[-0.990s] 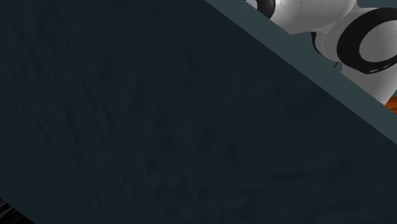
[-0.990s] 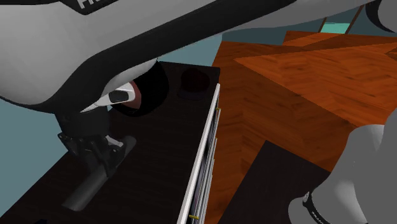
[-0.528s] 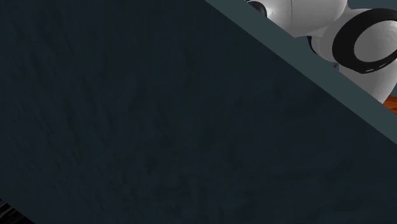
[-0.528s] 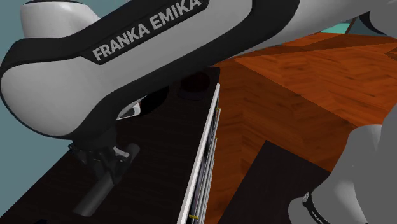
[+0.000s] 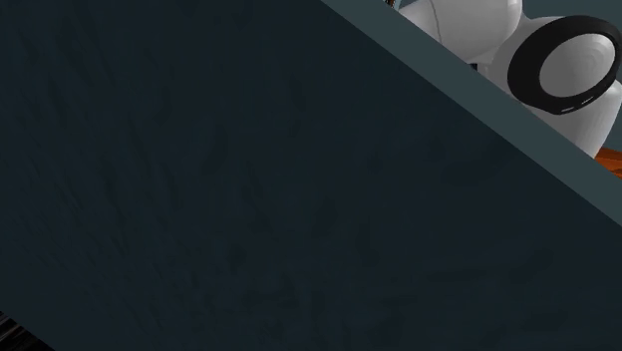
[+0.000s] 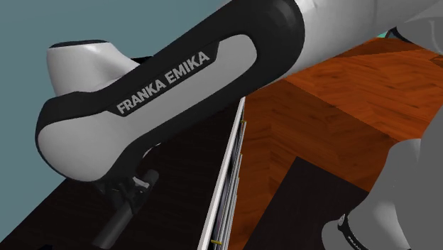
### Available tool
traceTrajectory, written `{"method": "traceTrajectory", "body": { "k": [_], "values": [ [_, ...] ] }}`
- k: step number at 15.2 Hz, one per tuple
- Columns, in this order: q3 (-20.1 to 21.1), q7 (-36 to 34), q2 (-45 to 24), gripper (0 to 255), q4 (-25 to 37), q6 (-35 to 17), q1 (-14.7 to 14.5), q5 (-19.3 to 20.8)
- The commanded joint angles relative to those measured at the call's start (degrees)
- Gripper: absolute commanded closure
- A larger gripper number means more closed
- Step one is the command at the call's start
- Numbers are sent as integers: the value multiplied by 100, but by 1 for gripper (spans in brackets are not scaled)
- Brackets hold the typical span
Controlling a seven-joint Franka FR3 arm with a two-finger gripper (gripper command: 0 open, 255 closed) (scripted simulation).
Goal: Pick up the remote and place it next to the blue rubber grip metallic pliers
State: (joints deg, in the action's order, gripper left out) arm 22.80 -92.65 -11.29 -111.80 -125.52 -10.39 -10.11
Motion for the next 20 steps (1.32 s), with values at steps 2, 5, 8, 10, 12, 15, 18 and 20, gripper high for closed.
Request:
{"method": "traceTrajectory", "body": {
  "k": [2,5,8,10,12,15,18,20],
  "values": [
    [-7,39,-75,255,-141,-213,-2,6],
    [-14,54,-193,255,-237,-420,-17,32],
    [-25,67,-319,255,-323,-625,-35,61],
    [-33,74,-409,255,-374,-761,-48,83],
    [-44,81,-502,255,-419,-895,-62,106],
    [-47,83,-533,255,-434,-939,-66,114],
    [-47,83,-533,255,-433,-939,-66,114],
    [-47,83,-533,255,-433,-939,-66,114]
  ]
}}
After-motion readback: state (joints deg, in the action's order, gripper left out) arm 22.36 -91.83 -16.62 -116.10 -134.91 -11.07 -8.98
